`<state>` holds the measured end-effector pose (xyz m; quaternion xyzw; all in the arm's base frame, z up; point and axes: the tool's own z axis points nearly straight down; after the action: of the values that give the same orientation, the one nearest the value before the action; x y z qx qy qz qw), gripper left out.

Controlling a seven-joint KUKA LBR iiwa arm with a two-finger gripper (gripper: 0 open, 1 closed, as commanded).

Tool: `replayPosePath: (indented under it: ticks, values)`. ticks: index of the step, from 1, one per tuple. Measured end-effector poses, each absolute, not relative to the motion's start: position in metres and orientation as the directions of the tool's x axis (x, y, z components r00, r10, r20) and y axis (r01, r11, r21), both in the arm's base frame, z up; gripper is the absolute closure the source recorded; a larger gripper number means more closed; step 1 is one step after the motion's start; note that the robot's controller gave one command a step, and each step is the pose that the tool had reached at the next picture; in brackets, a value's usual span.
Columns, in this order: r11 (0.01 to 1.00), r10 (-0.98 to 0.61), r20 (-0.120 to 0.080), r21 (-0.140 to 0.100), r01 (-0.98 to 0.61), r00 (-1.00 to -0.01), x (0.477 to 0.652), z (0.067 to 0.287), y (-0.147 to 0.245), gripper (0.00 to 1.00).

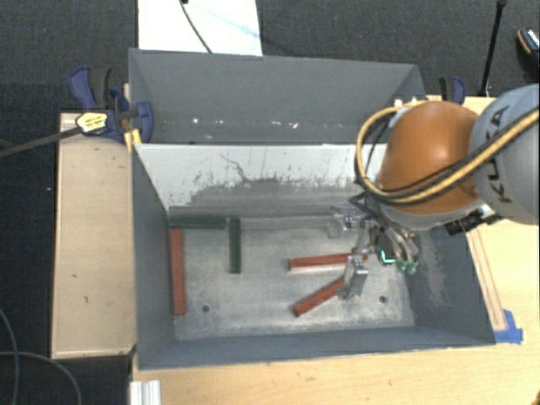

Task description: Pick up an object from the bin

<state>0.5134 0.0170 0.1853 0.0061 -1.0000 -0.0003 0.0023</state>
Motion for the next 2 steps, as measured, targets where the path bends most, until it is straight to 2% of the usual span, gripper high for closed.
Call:
replayPosePath:
  ticks: [1,2]
  values:
    - [1.0,0.006,-0.003,0.0,0.006,-1.0,0.544,0.15,-0.001,0.0]
    - [1.0,-0.02,0.002,0.001,-0.02,-1.0,0.572,0.067,-0.002,0.0]
